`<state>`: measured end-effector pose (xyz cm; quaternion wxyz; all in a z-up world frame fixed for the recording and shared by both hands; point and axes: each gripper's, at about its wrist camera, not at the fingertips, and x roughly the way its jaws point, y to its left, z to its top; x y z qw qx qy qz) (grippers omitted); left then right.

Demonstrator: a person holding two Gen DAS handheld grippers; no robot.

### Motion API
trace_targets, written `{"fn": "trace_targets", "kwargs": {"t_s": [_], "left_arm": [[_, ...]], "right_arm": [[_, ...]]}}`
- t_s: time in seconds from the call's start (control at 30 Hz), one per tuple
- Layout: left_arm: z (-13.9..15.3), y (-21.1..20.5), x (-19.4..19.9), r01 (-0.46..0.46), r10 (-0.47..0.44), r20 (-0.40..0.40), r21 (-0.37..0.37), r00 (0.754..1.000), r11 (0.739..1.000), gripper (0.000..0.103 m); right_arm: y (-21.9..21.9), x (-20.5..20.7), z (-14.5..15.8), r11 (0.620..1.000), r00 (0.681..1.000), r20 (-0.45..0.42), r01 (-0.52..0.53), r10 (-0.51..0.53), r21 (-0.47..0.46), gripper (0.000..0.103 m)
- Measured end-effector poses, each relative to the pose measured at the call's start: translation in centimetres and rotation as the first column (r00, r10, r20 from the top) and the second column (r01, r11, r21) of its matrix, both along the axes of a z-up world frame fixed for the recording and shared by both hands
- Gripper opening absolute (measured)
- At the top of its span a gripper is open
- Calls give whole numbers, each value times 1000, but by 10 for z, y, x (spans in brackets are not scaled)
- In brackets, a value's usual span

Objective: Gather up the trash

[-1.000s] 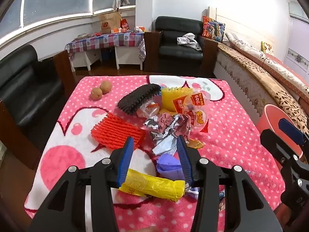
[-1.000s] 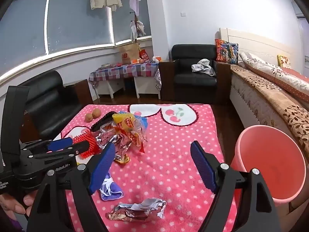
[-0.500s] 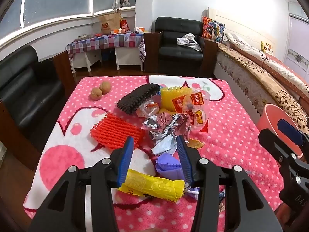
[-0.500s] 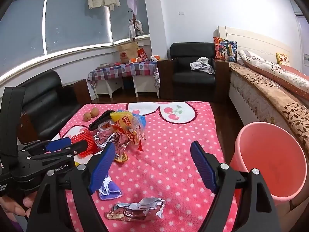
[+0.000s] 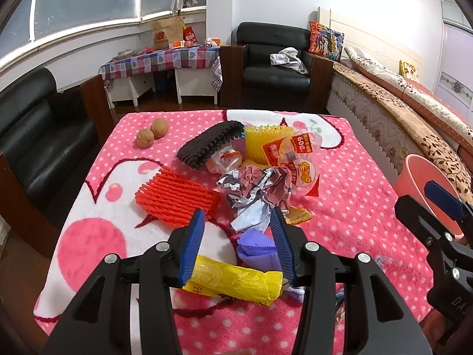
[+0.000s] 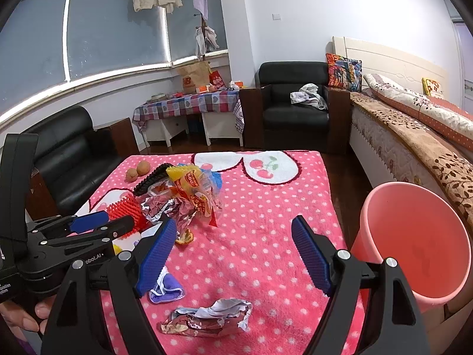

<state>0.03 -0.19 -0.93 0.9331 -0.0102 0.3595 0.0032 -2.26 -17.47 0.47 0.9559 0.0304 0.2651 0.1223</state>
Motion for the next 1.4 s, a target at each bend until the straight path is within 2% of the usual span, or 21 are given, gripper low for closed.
{"fn": "trace_targets", "kwargs": {"t_s": [1.4], "left_arm": [[-1, 7, -10, 12, -12, -6, -10, 1000, 1000, 47]], "right_arm": [[-1, -1, -5, 1000, 1000, -20, 19, -19, -1, 79]]}}
